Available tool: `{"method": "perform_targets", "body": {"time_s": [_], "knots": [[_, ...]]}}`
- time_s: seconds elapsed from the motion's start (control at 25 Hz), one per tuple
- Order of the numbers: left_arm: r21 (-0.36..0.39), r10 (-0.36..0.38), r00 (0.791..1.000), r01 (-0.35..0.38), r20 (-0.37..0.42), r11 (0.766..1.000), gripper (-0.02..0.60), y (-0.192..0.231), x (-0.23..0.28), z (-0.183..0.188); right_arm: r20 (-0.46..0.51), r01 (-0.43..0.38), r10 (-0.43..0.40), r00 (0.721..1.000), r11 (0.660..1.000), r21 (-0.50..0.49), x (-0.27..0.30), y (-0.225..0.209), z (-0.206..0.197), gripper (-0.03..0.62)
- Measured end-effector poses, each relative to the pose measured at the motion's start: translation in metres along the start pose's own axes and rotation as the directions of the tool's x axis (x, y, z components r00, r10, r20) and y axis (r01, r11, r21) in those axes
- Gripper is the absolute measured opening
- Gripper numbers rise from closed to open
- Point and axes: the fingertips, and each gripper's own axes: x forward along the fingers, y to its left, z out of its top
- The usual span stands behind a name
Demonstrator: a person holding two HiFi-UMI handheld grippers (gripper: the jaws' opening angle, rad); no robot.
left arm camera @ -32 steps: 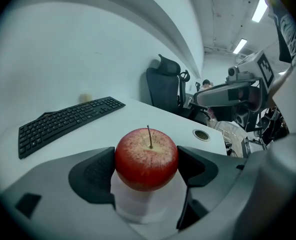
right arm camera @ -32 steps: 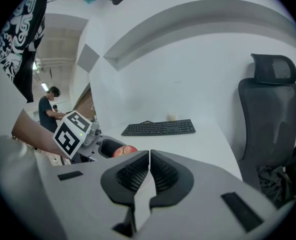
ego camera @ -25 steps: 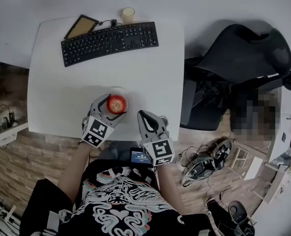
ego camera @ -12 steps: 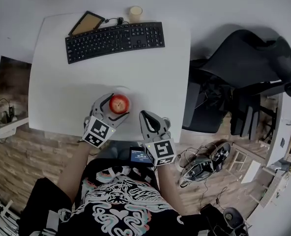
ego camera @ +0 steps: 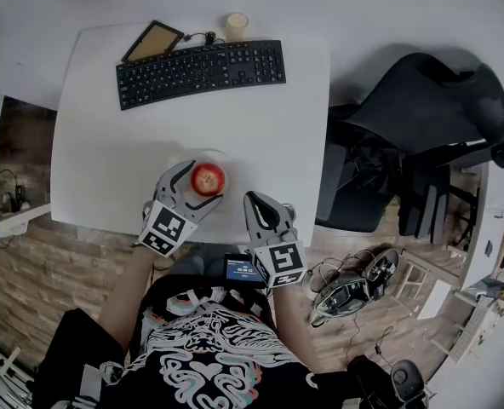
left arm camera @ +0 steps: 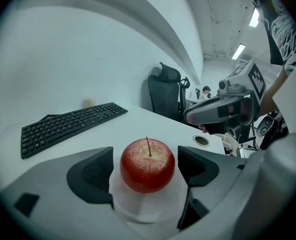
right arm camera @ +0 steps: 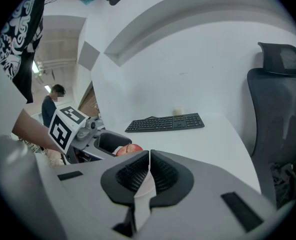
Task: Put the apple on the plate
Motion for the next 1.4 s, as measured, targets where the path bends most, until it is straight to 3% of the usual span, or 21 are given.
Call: {"method": "perform_targets", "body": {"time_s": [0.28, 0.4, 0.44, 0.48, 0.52, 0.72, 0.96, 1.4], "knots": [[-0.039, 0.044, 0.997, -0.042, 0.067, 0.998, 0.383, 0.002, -0.024, 0.016, 0.024, 0.0, 0.001, 1.0, 1.0, -0.024, -0.006, 0.007, 0.011, 0.029], [-0.064, 0.116, 0.988, -0.11, 0.102, 0.992, 0.379, 0.013, -0.04, 0.019, 0.031, 0.008, -0.007, 0.999, 0.999, -0.035, -0.009, 0.011, 0.013, 0.029], [-0.05, 0.156, 0.982, -0.152, 0.103, 0.987, 0.335, 0.019, -0.046, 0.019, 0.035, 0.012, -0.01, 0.999, 0.999, -0.042, -0.009, 0.012, 0.013, 0.029], [-0.029, 0.194, 0.976, -0.192, 0.104, 0.981, 0.125, 0.024, -0.051, 0.019, 0.038, 0.014, -0.012, 0.999, 0.999, -0.048, -0.01, 0.012, 0.014, 0.029], [-0.013, 0.215, 0.971, -0.214, 0.104, 0.977, 0.015, 0.027, -0.055, 0.018, 0.039, 0.015, -0.013, 0.999, 0.998, -0.054, -0.011, 0.013, 0.014, 0.029], [-0.051, 0.206, 0.972, -0.201, 0.11, 0.978, 0.015, 0.025, -0.063, 0.018, 0.046, 0.018, -0.015, 0.999, 0.997, -0.068, -0.017, 0.018, 0.015, 0.029], [-0.02, 0.23, 0.961, -0.23, 0.153, 0.973, 0.015, 0.018, -0.08, 0.036, 0.09, 0.042, -0.037, 0.995, 0.997, -0.064, -0.029, 0.021, 0.034, 0.029], [-0.052, 0.316, 0.91, -0.314, 0.27, 0.948, 0.015, 0.012, -0.136, 0.079, 0.219, 0.08, -0.07, 0.973, 0.996, -0.039, -0.07, 0.037, 0.082, 0.029]]}}
